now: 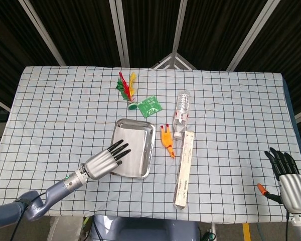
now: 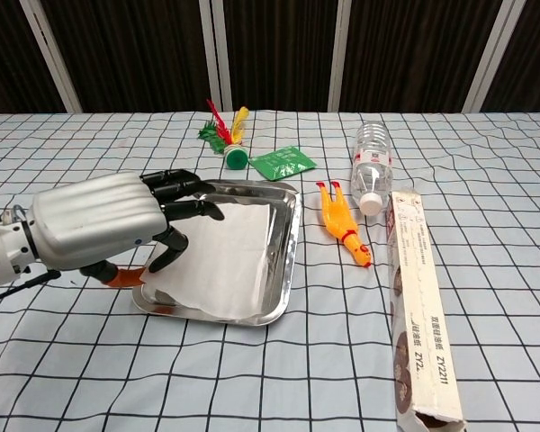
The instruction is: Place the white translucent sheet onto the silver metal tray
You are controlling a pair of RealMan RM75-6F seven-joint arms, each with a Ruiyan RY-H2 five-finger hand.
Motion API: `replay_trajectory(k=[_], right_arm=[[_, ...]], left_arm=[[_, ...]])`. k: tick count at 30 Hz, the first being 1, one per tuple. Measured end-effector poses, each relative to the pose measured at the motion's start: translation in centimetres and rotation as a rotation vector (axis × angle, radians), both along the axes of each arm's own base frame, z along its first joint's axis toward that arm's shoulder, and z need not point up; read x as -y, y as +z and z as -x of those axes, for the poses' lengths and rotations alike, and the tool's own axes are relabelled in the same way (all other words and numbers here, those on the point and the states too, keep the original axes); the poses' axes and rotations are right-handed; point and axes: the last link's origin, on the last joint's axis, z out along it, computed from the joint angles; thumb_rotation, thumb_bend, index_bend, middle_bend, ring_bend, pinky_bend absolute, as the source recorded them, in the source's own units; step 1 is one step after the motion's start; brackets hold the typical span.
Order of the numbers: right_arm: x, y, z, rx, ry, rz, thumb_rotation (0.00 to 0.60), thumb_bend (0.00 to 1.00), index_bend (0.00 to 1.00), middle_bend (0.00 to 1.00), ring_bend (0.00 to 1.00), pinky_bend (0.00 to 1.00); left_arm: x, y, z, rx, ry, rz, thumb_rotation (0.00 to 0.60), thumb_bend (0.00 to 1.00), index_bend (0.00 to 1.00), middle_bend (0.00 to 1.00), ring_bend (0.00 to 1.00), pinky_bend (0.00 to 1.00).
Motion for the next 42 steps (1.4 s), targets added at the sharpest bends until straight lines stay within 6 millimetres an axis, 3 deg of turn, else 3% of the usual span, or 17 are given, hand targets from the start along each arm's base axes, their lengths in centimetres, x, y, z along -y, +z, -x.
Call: replay_trajectory(k=[7, 17, 21, 24, 28, 32, 42], right_arm=[[0.0, 0.0, 0.0, -0.001, -0.002, 0.002, 0.6, 0.29, 0.0, 0.0, 0.0, 0.0], [0.0, 0.1, 0.0, -0.001, 0.006, 0.005, 0.6, 0.29, 0.0, 0.0, 0.0, 0.0], [0.0, 0.1, 0.0, -0.001, 0.005, 0.008, 0.6, 0.29, 0.0, 0.0, 0.0, 0.0], [0.0, 0.1, 0.0, -0.001, 0.007, 0.006, 0.6, 0.29, 0.0, 0.0, 0.0, 0.0], [0.0, 0.0, -0.1, -0.003, 0.011, 0.003, 0.6, 0.29, 0.0, 0.0, 0.0, 0.0], [0.1, -0.1, -0.2, -0.003, 0.014, 0.0, 0.6, 0.29, 0.0, 0.0, 0.0, 0.0], [0.1, -0.1, -0.2, 0.009, 0.013, -0.006, 0.6, 0.29, 0.0, 0.0, 0.0, 0.0]], left_arm=[[-0.7, 0.2, 0.5, -0.001, 0.025, -0.021, 0.6, 0.41, 0.52, 0.08, 0.0, 0.02], [-0.5, 0.2, 0.1, 0.026, 0.057, -0.033, 0.6, 0.06, 0.02, 0.0, 0.0, 0.0], [-0.5, 0.9, 0.3, 0.046, 0.085, -0.034, 0.6, 0.03, 0.0, 0.0, 0.0, 0.0], [-0.6, 1.8, 0.5, 0.056, 0.128, -0.022, 0.6, 0.09, 0.0, 0.0, 0.0, 0.0], [-0.7, 2.7, 1.1, 0.031, 0.229, 0.026, 0.6, 0.37, 0.0, 0.0, 0.0, 0.0], [-0.7, 3.0, 1.3, -0.022, 0.353, 0.102, 0.6, 0.54, 0.0, 0.0, 0.0, 0.0], [-1.5, 2.3, -0.4, -0.126, 0.523, 0.17, 0.6, 0.6, 0.0, 0.0, 0.0, 0.0]])
